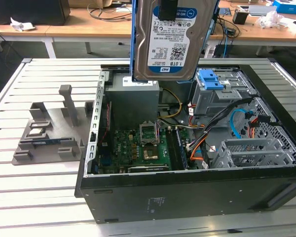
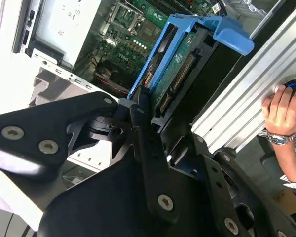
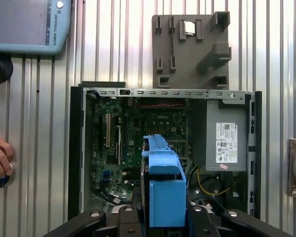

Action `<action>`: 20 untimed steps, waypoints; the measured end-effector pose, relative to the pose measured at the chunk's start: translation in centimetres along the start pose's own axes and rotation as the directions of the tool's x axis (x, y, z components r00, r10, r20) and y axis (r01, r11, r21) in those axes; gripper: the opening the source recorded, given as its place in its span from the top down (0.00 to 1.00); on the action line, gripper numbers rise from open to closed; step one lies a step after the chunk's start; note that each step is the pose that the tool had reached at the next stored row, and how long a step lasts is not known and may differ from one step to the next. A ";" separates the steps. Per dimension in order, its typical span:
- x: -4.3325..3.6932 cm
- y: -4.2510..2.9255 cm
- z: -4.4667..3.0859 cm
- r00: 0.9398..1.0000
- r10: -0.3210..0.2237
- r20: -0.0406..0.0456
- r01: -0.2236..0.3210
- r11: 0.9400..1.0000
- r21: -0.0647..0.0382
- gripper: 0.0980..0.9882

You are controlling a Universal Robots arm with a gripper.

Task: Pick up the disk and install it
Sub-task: 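Pick up the disk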

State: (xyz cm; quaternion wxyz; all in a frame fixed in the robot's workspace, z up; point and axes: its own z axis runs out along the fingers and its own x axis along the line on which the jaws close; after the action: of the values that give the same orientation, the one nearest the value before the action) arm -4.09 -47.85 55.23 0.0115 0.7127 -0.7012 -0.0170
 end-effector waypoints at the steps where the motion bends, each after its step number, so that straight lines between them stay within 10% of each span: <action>1: 0.32 0.01 0.00 1.000 0.000 0.000 0.000 1.000 0.000 0.70; 20: 4.53 0.07 -0.03 1.000 0.000 0.000 0.000 1.000 0.000 0.70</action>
State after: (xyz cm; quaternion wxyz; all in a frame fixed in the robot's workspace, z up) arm -4.09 -52.39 55.22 0.0114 0.7127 -0.7011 -0.0170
